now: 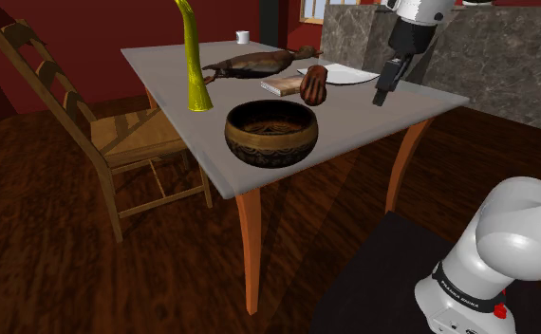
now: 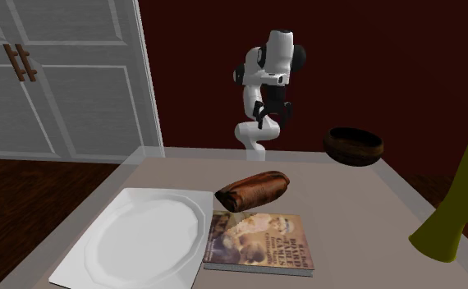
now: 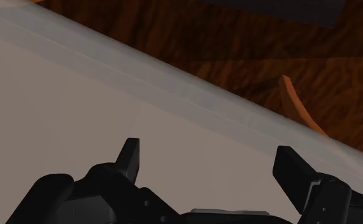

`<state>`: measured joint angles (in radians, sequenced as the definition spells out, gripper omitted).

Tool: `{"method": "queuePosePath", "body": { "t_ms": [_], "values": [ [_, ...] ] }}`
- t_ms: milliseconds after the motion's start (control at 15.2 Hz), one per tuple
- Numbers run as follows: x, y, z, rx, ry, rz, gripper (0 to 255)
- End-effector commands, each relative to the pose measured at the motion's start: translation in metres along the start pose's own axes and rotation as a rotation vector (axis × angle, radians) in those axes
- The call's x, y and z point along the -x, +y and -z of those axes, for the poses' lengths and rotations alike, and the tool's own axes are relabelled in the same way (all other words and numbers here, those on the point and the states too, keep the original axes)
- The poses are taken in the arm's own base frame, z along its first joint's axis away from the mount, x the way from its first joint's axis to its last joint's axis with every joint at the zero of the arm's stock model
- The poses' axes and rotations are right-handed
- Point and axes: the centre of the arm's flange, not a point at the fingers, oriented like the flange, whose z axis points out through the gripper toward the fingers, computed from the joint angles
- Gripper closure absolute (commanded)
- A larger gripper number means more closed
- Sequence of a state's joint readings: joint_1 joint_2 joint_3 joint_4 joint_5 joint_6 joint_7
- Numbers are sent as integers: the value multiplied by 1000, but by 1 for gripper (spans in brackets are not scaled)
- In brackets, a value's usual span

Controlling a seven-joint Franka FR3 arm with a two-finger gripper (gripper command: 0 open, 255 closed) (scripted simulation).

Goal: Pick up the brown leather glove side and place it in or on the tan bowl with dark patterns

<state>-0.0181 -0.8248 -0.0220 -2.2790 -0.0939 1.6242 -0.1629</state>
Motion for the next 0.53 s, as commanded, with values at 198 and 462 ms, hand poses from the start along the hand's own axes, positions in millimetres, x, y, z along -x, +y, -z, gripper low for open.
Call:
{"method": "queuePosePath", "body": {
  "t_ms": [198, 462],
  "values": [
    [-17, -31, -24, 99, 88, -169, 0],
    [-50, -63, -57, 232, 205, -394, 0]
  ]
}}
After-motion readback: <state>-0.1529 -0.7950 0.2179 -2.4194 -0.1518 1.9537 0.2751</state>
